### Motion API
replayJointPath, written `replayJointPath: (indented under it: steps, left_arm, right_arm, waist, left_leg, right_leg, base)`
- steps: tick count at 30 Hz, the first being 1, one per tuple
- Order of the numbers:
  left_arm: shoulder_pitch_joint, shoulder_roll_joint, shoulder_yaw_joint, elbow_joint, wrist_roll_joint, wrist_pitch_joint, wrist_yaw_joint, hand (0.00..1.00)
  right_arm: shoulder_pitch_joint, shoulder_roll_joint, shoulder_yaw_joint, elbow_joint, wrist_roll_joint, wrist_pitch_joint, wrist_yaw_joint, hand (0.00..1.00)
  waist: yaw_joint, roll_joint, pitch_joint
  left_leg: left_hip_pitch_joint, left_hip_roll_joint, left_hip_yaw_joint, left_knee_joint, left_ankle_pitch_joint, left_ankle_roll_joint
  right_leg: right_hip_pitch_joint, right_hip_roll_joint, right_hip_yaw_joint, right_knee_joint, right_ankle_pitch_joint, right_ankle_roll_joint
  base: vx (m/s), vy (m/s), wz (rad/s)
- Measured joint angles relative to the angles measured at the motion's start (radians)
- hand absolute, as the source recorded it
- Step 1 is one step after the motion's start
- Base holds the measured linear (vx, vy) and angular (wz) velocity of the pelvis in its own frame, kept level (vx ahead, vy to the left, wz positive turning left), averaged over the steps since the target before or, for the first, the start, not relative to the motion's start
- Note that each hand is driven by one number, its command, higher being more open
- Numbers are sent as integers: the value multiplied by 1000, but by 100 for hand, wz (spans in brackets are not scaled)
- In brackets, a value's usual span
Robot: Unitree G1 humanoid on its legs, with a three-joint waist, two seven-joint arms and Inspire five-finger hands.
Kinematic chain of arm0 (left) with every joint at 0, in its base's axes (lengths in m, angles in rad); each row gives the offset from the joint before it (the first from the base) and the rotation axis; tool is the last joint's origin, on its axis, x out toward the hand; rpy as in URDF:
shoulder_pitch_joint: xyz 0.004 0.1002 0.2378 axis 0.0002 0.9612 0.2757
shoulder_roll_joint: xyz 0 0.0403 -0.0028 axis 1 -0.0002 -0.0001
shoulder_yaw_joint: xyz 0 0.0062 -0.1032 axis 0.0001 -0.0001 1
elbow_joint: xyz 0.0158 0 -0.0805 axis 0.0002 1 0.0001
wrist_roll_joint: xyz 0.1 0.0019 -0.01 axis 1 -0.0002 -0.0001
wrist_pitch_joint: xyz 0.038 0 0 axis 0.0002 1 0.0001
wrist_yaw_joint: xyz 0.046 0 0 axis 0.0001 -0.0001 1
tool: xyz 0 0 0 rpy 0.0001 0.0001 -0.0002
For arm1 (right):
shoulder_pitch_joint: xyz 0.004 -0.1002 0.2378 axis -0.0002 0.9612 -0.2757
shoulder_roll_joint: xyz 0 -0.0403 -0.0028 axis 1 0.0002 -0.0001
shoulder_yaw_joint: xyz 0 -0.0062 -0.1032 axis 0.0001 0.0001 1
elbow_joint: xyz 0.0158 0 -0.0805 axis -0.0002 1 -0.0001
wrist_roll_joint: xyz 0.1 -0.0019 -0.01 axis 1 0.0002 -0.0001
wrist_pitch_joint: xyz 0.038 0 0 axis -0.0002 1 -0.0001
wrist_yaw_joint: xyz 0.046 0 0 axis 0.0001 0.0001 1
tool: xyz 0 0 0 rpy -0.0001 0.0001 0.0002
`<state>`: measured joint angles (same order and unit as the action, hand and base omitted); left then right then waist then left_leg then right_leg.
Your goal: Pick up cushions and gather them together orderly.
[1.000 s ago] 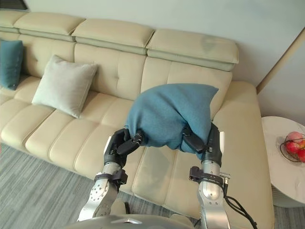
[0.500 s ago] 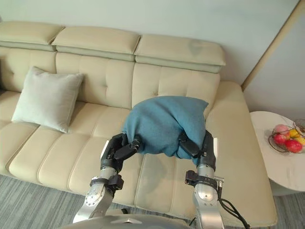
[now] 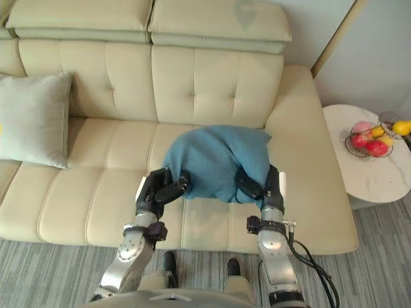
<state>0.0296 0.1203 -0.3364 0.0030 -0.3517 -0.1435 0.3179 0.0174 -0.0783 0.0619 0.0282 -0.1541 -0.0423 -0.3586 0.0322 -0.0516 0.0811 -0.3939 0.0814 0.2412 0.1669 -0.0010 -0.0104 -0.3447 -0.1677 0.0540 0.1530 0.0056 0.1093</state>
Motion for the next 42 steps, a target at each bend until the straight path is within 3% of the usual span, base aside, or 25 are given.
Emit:
replayJointPath:
  steps: [3, 6, 10, 11, 15, 19, 21, 28, 36, 42]
  left_arm:
    - [-143, -10, 7, 0, 1, 0, 62, 0]
    - [-346, 3, 28, 2, 1, -3, 127, 0]
    - [-657, 61, 39, 102, 1, -40, 187, 0]
    - [-686, 67, 39, 119, 1, -45, 190, 100]
    - [-951, 102, 51, 297, 1, -73, 210, 100]
    - [-1057, 99, 46, 440, 12, -78, 200, 100]
    - [-1110, 79, 50, 553, 11, -74, 186, 100]
    - [-1110, 18, 114, 702, 7, -39, 133, 100]
    - [-1004, -53, 124, 706, 10, -47, 104, 100]
    - [-953, -51, 130, 687, 38, -57, 96, 100]
  right_arm:
    - [-132, -9, -1, -6, -21, 25, -55, 0]
    - [-314, -41, -4, -2, -24, 42, -112, 0]
    - [-607, -104, -26, 107, -35, 43, -180, 0]
    - [-639, -108, -31, 128, -41, 43, -186, 100]
    - [-946, -159, -55, 370, -42, 43, -227, 100]
    - [-1086, -159, -110, 570, -19, 42, -232, 100]
    - [-1149, -160, -143, 669, 66, 42, -224, 100]
    - [-1189, -156, -163, 755, 244, 42, -158, 100]
    - [-1108, -108, -161, 767, 274, 4, -134, 100]
    - [-967, -80, -164, 697, 275, -16, -121, 100]
  waist:
    - [15, 3, 22]
    - [16, 6, 56]
    - [11, 22, 112]
    - [10, 22, 118]
    - [-2, 31, 189]
    - [-7, 42, 243]
    - [-7, 53, 280]
    - [-7, 68, 374]
    - [-1, 68, 376]
    - [8, 68, 376]
  left_leg:
    - [-76, 0, -4, 14, 19, 2]
    - [-148, 1, -13, 8, 56, 2]
    - [-188, -4, -33, -53, 125, 2]
    - [-188, -5, -33, -61, 132, 1]
    - [-205, -11, -51, -161, 210, -2]
    - [-215, -12, -78, -211, 252, -9]
    - [-220, -12, -88, -233, 271, -13]
    - [-269, -2, -105, -251, 303, -32]
    - [-283, 13, -114, -251, 305, -36]
    - [-282, 23, -115, -251, 308, -41]
  right_leg:
    - [-69, -4, -20, 12, 0, 1]
    - [-136, -4, -29, 6, 14, 23]
    - [-181, 4, -46, -22, 54, 21]
    - [-182, 5, -47, -27, 59, 21]
    - [-214, 15, -63, -71, 95, 18]
    - [-233, 20, -83, -73, 98, 16]
    - [-248, 22, -87, -70, 102, 16]
    - [-319, 31, -97, -25, 101, 15]
    - [-369, 35, -108, 62, 59, -2]
    - [-392, 37, -110, 124, 26, -11]
  base:
    - [-166, -16, 6]
    - [-124, -30, 10]
    - [-80, -18, 10]
    - [0, 0, 0]
    - [38, -2, 8]
    - [93, 5, 14]
    - [107, 16, 4]
    - [97, 18, 1]
    - [64, 1, 3]
    - [50, -22, 2]
